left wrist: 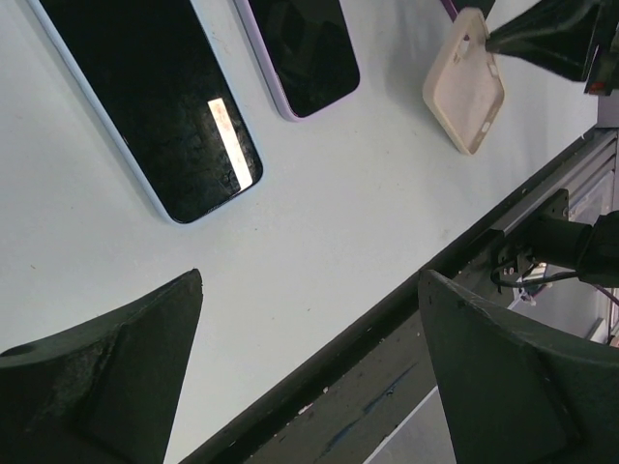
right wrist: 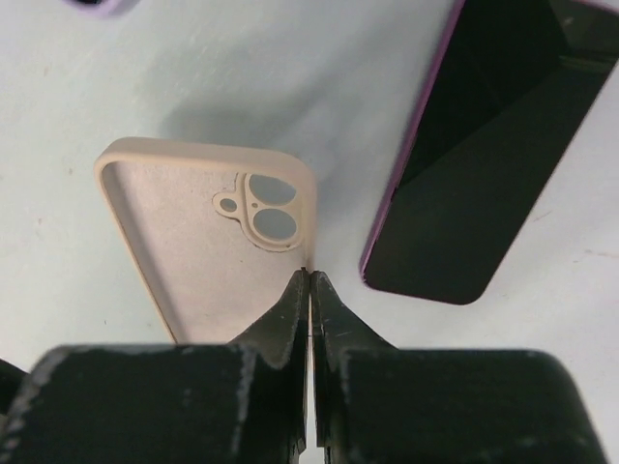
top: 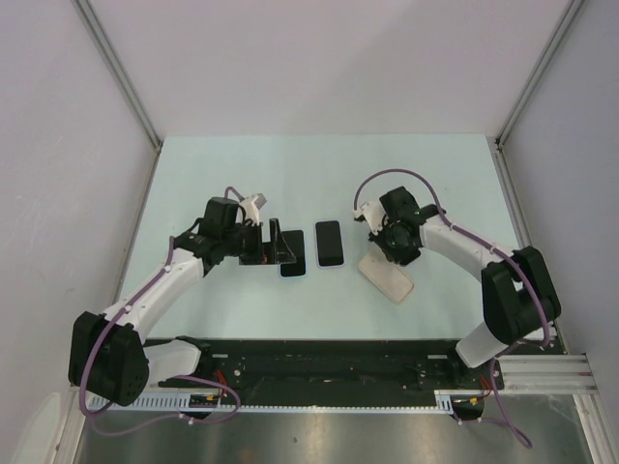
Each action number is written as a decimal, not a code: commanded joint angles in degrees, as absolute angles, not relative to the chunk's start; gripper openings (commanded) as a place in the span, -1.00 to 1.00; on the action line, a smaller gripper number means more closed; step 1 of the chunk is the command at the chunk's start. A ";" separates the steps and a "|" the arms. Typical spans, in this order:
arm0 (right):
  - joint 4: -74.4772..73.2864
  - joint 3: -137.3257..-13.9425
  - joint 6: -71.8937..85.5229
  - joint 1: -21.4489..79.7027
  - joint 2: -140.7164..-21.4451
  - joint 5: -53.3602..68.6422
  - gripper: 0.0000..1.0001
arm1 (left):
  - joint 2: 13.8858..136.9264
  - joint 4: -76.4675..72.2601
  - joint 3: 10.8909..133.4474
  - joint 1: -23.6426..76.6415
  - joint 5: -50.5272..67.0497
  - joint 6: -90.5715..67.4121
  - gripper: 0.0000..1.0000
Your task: Put the phone into the phone case
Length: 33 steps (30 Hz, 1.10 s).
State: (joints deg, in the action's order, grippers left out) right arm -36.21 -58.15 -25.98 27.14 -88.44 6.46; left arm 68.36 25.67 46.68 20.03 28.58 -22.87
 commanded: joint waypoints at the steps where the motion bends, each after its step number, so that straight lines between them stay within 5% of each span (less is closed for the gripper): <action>1: -39.98 -66.53 -20.57 27.69 -92.81 4.05 -1.00 | 66.71 25.58 49.04 20.39 28.21 -21.71 0.93; 20: -41.22 -73.48 2.97 26.98 -106.25 8.78 -1.00 | 66.45 26.01 49.31 20.21 26.99 -21.27 0.94; 33: -46.84 -73.56 9.93 26.11 -101.87 2.19 -0.93 | 66.71 25.49 49.13 20.21 28.48 -21.27 0.94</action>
